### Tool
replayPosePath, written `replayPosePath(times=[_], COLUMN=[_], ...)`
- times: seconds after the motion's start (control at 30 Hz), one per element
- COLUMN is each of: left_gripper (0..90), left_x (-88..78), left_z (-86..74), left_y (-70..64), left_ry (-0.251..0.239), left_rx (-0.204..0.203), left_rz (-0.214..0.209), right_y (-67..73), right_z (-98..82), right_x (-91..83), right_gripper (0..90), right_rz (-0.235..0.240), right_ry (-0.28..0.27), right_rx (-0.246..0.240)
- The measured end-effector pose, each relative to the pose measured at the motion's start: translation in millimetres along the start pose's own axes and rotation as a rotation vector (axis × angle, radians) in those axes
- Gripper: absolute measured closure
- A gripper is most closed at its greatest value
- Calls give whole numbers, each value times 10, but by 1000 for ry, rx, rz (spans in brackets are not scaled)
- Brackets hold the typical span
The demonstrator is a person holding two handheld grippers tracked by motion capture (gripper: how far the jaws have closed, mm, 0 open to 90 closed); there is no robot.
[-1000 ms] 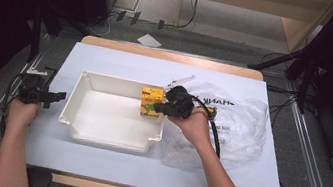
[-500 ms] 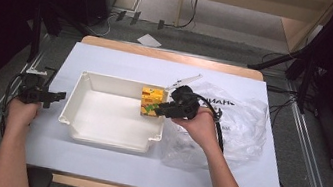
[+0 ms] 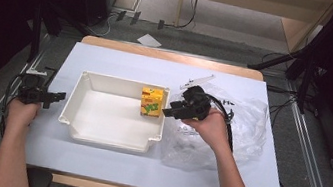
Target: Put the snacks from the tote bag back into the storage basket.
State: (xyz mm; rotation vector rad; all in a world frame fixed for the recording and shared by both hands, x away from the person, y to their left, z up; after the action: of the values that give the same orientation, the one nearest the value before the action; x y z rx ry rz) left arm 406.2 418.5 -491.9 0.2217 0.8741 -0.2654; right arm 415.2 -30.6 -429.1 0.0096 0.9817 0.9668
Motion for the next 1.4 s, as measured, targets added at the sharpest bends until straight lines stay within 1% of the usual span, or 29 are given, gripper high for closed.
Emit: replayPosePath(times=[0.17,0.23,0.3,0.37,0.4,0.43,0.47,0.57,0.8,0.87,1.07,1.1,1.13,1.2,1.3,1.4], left_gripper=[239,239,239,239,238,237,237,235,232,231,229,228,228,229,229,229], left_x=[-1,1,6,8,8,9,10,11,13,12,14,14,14,14,13,12], left_z=[-5,-4,-7,-8,-8,-7,-7,-7,-7,-9,-8,-9,-8,-8,-9,-8], left_y=[1,0,5,6,5,1,1,-1,-2,1,-3,-2,-1,-1,0,0], left_ry=[3,3,6,6,6,6,6,6,6,8,6,7,6,6,7,6], left_rx=[4,4,5,5,6,4,4,5,5,10,8,8,8,8,9,4], left_rz=[2,2,4,4,5,5,5,4,3,4,3,3,3,3,4,5], right_y=[-47,-73,-81,-111,-126,-178,-178,-248,-380,-419,-539,-569,-569,-597,-643,-699], right_z=[-7,0,6,11,10,10,10,6,2,-4,-36,-41,-41,-45,-59,-74], right_x=[-50,-92,-107,-141,-158,-190,-190,-231,-322,-345,-399,-416,-416,-441,-482,-511], right_gripper=[508,514,513,510,504,484,484,457,409,404,387,383,383,376,371,369], right_rz=[-17,-22,-20,-36,-41,-49,-49,-63,-91,-99,-116,-133,-133,-148,-152,-161], right_ry=[0,-15,-17,-24,-26,-38,-38,-50,-73,-77,-81,-83,-83,-85,-89,-92], right_rx=[3,9,10,8,13,21,21,42,66,73,105,92,92,83,100,102])
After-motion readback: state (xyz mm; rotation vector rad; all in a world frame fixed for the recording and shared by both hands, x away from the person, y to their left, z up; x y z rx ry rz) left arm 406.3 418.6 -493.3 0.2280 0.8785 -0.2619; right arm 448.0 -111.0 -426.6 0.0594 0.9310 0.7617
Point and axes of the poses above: each handheld gripper's, and its own axes: x roughly forward along the jaws, z roughly out of its top, y roughly to its left, the point moved 6 cm from there along x, roughly forward along the jaws, and after that the axes turned 13 degrees about x, right-handed, at the moved point
